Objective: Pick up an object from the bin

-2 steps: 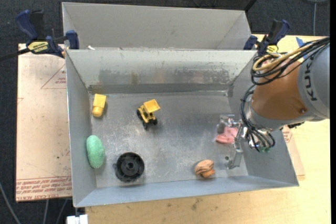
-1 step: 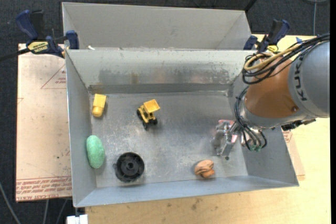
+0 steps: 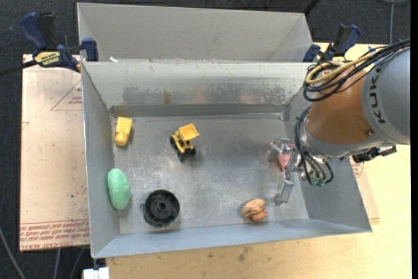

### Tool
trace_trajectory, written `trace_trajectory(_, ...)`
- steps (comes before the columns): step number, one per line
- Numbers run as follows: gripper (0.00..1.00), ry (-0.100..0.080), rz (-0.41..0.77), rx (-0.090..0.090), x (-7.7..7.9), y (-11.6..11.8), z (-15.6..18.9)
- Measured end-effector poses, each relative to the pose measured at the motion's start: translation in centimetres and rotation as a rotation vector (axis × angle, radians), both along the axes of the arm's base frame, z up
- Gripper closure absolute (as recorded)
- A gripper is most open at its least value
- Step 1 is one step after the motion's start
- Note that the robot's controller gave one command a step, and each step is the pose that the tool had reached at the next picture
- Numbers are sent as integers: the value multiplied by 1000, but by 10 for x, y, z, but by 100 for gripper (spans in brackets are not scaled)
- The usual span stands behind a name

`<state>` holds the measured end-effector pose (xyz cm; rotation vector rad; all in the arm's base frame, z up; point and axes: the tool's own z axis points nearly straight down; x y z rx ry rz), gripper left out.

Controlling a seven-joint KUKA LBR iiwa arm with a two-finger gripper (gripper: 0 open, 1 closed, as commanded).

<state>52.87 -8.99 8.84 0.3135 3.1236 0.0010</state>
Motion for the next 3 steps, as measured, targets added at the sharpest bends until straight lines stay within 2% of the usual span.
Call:
trace_trajectory(1,0,0,0,0,0,0,0)
trace_trajectory(2,0,1,58,-1,3,48,-10)
trace_trajectory(3,0,-4,190,1,-24,69,-16)
